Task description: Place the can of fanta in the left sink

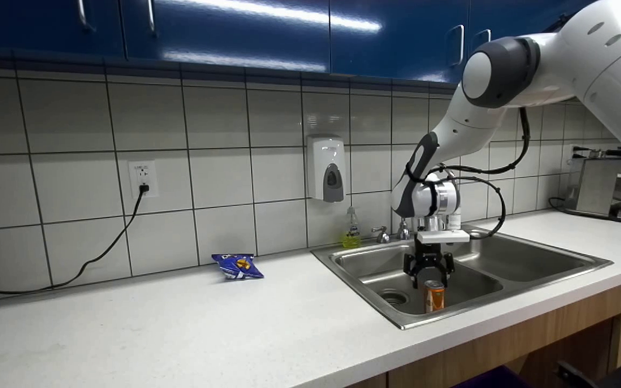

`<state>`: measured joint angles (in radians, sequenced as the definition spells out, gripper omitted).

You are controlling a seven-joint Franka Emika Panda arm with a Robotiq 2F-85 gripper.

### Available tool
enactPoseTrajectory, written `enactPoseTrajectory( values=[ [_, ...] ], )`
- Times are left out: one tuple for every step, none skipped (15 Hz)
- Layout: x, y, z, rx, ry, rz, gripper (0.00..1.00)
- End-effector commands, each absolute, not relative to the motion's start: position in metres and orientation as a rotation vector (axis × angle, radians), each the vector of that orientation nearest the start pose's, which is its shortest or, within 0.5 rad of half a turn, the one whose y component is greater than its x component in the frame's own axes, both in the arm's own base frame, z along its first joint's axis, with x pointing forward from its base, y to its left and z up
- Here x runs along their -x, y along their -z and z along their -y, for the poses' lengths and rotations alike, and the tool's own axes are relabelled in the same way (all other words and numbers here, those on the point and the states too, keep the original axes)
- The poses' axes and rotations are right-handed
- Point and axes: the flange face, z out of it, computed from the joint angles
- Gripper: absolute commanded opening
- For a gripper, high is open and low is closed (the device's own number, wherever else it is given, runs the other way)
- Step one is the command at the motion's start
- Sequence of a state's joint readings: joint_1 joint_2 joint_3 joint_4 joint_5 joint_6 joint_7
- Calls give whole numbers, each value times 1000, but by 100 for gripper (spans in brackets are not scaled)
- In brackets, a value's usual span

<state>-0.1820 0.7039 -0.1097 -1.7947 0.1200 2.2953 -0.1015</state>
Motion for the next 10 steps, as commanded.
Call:
enactPoseTrajectory(
  values=[
    [-610, -181, 178, 3041, -264, -419, 100],
    [-612, -189, 179, 3045, -245, -420, 100],
    [-613, -199, 180, 3048, -225, -421, 100],
    [-614, -211, 180, 3050, -205, -419, 100],
    [-614, -220, 179, 3049, -194, -405, 100],
    [-613, -231, 178, 3045, -199, -372, 100],
    [-612, -240, 177, 3046, -203, -336, 100],
    [-610, -247, 175, 3047, -211, -300, 100],
    [-608, -254, 173, 3049, -226, -263, 100],
    [-606, -261, 171, 3055, -234, -234, 100]
  ],
)
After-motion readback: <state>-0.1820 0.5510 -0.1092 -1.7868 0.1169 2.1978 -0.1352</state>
